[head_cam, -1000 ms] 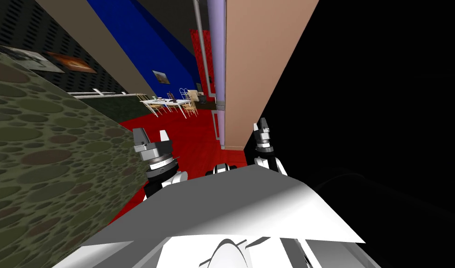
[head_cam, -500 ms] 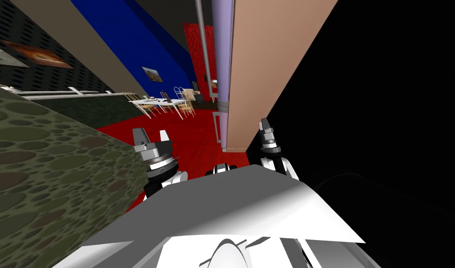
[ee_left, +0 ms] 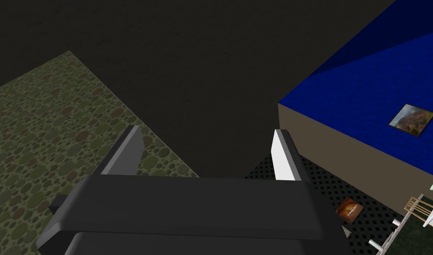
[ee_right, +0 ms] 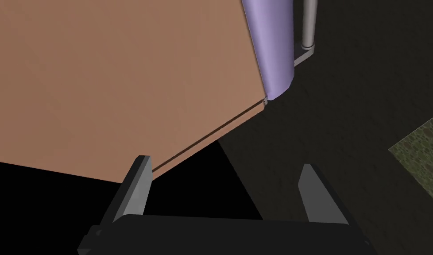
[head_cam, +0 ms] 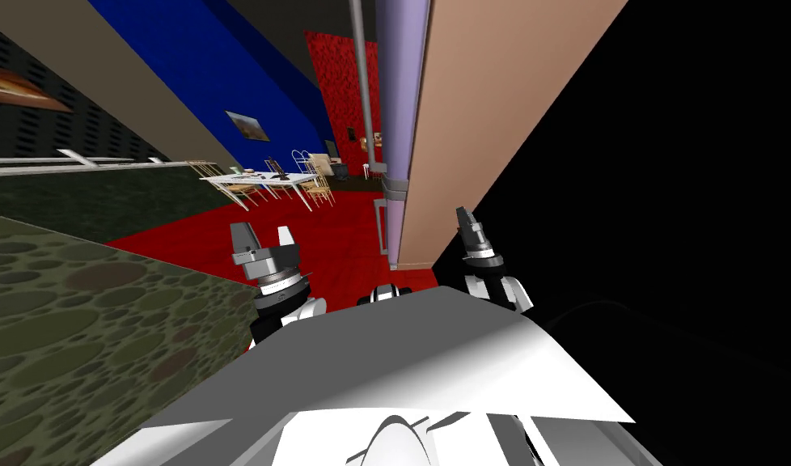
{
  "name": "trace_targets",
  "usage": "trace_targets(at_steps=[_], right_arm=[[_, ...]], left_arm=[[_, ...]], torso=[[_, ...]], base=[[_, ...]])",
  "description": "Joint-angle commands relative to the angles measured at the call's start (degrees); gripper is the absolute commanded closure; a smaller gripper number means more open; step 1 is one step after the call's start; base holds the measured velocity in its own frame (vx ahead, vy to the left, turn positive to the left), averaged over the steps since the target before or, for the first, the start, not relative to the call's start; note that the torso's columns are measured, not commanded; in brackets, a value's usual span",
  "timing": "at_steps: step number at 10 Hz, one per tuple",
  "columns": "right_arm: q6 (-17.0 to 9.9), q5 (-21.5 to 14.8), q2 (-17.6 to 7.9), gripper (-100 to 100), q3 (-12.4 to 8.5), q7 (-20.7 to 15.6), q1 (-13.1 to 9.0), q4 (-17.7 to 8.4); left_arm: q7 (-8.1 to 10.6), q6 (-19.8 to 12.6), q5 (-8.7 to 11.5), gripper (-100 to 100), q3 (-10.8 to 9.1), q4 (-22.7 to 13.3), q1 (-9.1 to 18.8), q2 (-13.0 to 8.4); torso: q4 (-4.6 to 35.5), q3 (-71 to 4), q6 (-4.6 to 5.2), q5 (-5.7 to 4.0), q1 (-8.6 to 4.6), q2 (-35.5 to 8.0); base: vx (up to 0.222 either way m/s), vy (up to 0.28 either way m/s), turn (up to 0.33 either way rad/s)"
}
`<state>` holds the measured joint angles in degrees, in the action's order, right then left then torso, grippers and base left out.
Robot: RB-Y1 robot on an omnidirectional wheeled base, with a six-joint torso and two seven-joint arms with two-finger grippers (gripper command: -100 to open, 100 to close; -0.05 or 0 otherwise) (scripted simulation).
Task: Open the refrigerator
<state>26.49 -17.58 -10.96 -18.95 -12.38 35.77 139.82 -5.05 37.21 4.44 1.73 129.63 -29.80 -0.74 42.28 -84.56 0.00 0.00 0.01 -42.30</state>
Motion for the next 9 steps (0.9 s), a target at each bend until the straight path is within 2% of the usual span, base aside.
trace_targets(at_steps=[1,3,4,6,7,8,9], right_arm=[[0.3,-3.5,-0.5,-100,-4.5,-4.5,1.1,0.2],[0.6,-6.2,-0.9,-100,-8.2,-7.6,2.0,0.1],[0.6,-6.2,-0.9,-100,-8.8,-8.0,2.0,0.1],[0.9,-9.1,-1.6,-100,-12.5,-11.5,3.0,-0.3],[1.0,-10.6,-2.0,-100,-14.0,-13.2,3.5,-0.6],[1.0,-10.6,-2.0,-100,-14.6,-13.4,3.5,-0.6],[1.2,-12.0,-2.5,-100,-16.6,-15.2,4.1,-0.9]], left_arm=[[0.00,0.0,0.0,0,0.00,0.0,0.0,0.0],[0.00,0.0,0.0,0,0.00,0.0,0.0,0.0],[0.00,0.0,0.0,0,0.00,0.0,0.0,0.0],[0.00,0.0,0.0,0,-0.01,0.0,0.0,0.0],[0.00,0.0,0.0,0,-0.01,0.0,0.0,0.0],[0.00,0.0,0.0,0,0.00,0.0,0.0,0.0],[0.00,0.0,0.0,0,0.00,0.0,0.0,0.0]], torso=[[0.0,0.0,0.01,0.01,0.02,0.1],[0.0,0.0,0.00,0.03,0.11,0.0],[0.0,0.0,0.00,0.02,0.04,0.0],[0.1,0.1,0.02,-0.10,-0.33,-0.2],[0.0,0.0,0.01,-0.02,-0.04,0.0],[-0.1,-0.1,0.00,0.06,0.21,0.2],[0.0,-0.1,-0.02,0.03,0.03,0.1]], base=[[0.250,0.172,-0.134],[0.228,0.212,-0.119],[0.159,0.123,-0.045],[0.153,0.108,-0.114],[0.233,0.184,-0.123],[0.172,0.143,-0.033],[0.143,0.105,-0.072]])
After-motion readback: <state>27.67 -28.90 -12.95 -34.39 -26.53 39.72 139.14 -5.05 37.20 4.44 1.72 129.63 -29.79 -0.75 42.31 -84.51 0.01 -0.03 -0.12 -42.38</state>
